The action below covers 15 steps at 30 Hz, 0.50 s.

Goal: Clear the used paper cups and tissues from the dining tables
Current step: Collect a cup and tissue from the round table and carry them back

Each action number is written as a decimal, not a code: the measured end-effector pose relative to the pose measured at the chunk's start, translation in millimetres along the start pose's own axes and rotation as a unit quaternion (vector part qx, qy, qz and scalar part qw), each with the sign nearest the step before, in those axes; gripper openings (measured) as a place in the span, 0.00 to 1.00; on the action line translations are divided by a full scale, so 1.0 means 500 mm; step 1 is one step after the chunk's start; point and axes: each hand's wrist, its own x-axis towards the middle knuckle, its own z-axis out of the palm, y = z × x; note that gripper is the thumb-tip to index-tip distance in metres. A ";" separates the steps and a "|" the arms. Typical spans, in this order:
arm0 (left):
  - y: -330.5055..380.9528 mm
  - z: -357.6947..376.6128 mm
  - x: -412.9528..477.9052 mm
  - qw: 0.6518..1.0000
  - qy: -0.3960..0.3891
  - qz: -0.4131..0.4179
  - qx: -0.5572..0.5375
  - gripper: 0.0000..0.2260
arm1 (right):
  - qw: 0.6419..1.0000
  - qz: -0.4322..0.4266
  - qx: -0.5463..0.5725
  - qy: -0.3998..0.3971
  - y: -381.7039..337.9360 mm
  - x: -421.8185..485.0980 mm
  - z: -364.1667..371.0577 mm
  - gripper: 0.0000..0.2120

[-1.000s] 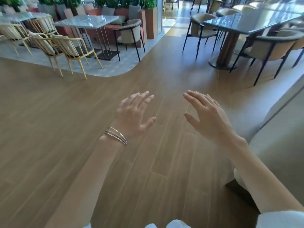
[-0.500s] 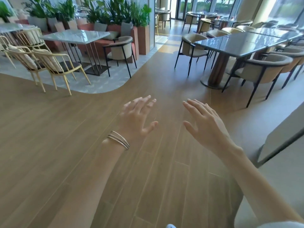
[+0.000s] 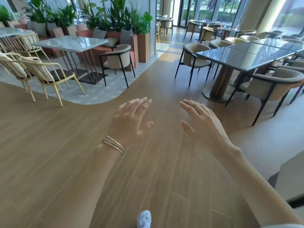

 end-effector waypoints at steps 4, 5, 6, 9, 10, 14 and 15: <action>-0.073 0.079 0.131 1.000 -0.003 0.005 0.001 0.27 | 1.000 0.010 -0.010 -0.010 0.071 0.123 0.072 0.26; -0.095 0.094 0.170 1.000 -0.005 0.007 0.004 0.27 | 1.000 0.014 -0.011 -0.010 0.087 0.161 0.085 0.26; -0.118 0.107 0.212 1.000 -0.007 0.010 0.005 0.27 | 1.000 0.017 -0.011 -0.010 0.102 0.201 0.096 0.25; -0.182 0.134 0.341 1.000 -0.013 0.020 0.003 0.28 | 1.000 0.019 -0.016 -0.009 0.144 0.325 0.123 0.25; -0.201 0.142 0.383 1.000 -0.011 0.024 0.002 0.28 | 1.000 0.021 -0.018 -0.004 0.158 0.366 0.129 0.26; -0.265 0.180 0.540 0.999 0.005 0.033 0.009 0.28 | 0.999 0.025 -0.012 0.046 0.211 0.511 0.161 0.25; -0.278 0.192 0.572 0.999 0.004 0.032 0.011 0.28 | 0.998 0.026 -0.008 0.052 0.224 0.539 0.174 0.25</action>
